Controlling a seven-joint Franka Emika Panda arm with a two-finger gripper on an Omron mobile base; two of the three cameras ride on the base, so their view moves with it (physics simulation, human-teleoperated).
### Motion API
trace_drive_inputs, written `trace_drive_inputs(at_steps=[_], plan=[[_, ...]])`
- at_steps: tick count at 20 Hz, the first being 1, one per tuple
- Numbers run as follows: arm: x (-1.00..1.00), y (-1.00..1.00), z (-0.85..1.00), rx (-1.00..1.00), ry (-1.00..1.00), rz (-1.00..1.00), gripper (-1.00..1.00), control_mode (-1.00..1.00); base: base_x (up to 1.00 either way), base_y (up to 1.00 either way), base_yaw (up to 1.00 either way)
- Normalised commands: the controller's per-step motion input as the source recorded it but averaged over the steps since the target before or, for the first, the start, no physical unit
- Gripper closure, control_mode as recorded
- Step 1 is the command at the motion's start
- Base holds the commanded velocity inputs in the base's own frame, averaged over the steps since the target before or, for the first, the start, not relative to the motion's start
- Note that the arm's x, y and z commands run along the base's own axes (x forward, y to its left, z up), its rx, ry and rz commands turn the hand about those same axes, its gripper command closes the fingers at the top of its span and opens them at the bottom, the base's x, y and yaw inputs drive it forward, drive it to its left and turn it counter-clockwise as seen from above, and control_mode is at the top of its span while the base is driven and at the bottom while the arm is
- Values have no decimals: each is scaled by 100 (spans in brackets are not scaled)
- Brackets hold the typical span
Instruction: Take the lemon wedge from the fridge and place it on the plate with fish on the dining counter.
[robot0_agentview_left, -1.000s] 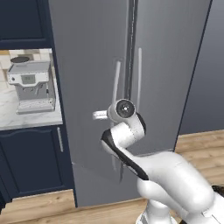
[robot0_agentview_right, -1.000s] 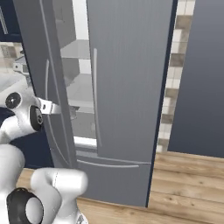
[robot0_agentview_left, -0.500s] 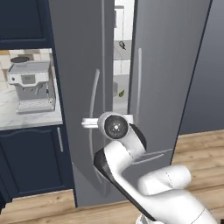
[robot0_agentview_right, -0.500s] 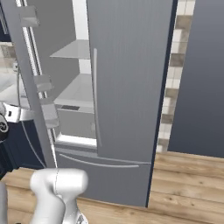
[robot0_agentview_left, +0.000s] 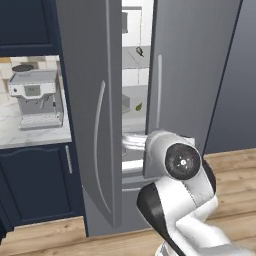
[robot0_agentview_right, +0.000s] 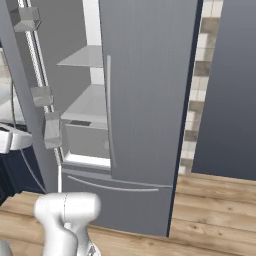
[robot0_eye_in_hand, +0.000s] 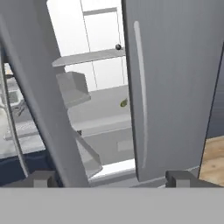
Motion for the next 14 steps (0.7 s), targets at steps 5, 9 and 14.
trace_drive_inputs(at_steps=[5, 9, 14], plan=[[53, -91, 34, 26, 29, 12, -100, -100, 0, 0, 0], [77, -72, 9, 16, 29, 30, -100, -100, 0, 0, 0], [82, -24, -25, 10, 3, 44, -100, -100, 0, 0, 0]])
